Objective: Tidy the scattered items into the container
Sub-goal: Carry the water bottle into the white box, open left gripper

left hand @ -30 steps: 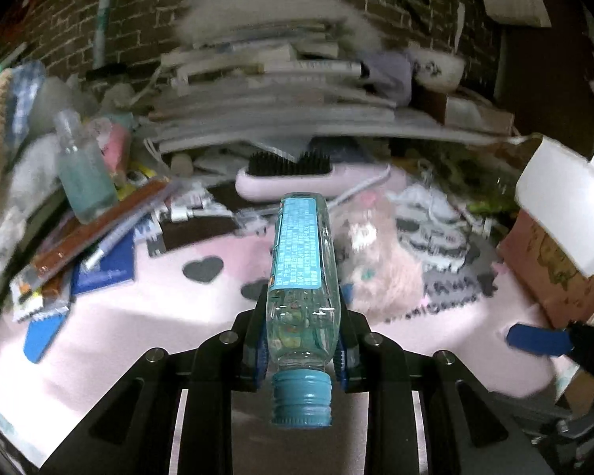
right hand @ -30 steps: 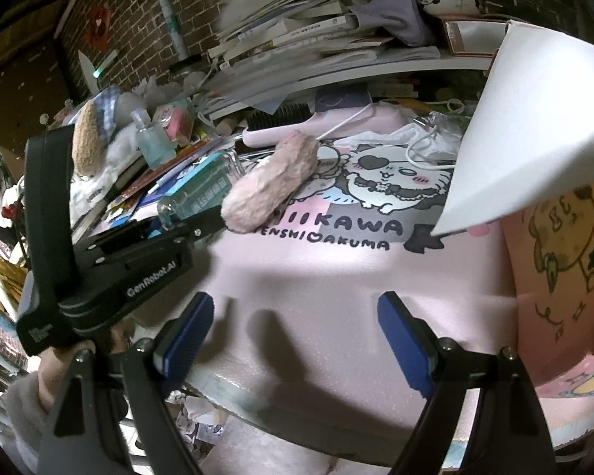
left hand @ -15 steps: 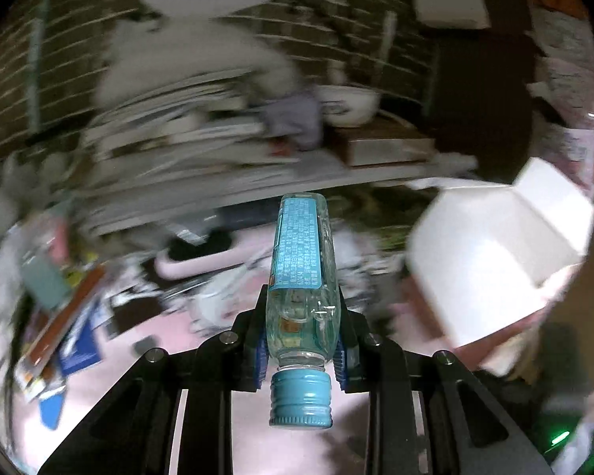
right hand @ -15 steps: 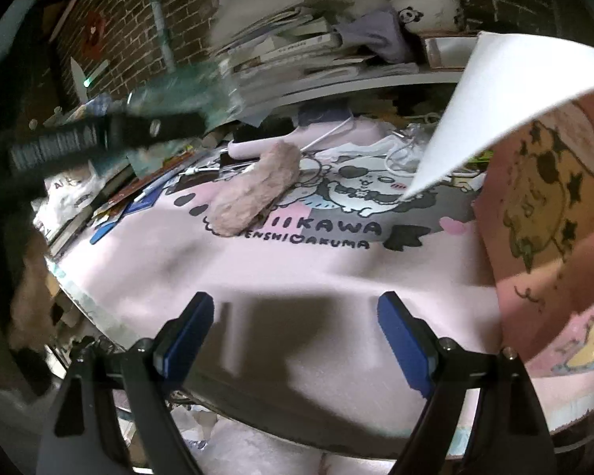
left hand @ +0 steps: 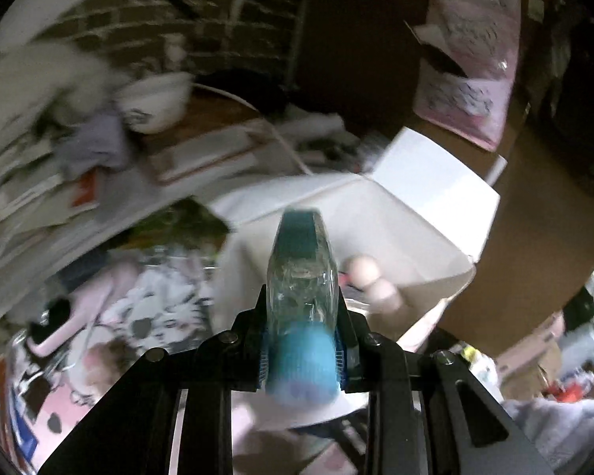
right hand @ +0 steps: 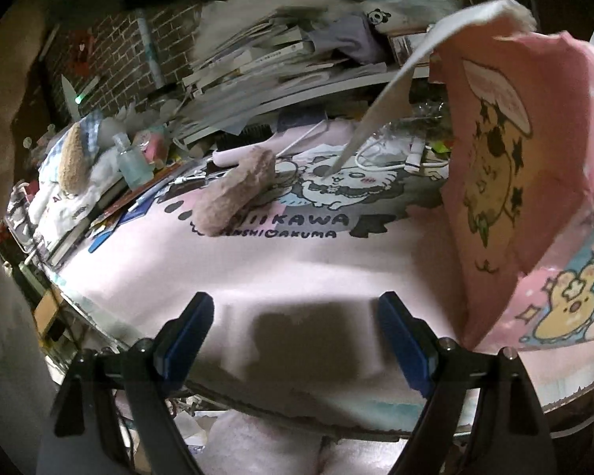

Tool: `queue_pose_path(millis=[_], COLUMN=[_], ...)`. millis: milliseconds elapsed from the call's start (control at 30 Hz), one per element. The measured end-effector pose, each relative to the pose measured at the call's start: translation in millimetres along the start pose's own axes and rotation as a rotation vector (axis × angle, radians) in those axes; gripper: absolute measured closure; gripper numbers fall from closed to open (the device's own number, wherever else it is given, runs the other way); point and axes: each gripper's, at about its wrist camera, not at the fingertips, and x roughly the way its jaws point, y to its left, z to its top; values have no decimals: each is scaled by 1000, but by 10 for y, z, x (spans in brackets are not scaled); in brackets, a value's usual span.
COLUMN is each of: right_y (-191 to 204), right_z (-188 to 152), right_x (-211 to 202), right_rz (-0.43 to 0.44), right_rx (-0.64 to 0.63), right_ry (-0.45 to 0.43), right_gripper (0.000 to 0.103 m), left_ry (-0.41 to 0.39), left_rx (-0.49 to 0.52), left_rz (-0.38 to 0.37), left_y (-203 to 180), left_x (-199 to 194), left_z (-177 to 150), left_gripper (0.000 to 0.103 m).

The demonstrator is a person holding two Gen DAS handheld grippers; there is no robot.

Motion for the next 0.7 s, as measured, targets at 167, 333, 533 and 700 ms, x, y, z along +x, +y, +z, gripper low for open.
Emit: queue_pose_path(millis=[167,333,533,700], right_y=[1,-23,-61,-46], right_z=[-20,-18,-20,-37], right_x=[-18,-29,-51,-52], right_rz=[17,40,57,51], right_rx=[-4,11,20,9], right_ry=[-3,-3,-3,-8], right_gripper=[20,20,20,20], left_ry=[90,128,181,246], left_rx=[56,92,91,116], left_rz=[-37,13,9,27], left_y=[-244,-356,-343,-372], left_x=[231,404,530,637], left_z=[201,249,248,236], left_gripper=[83,103,103,103])
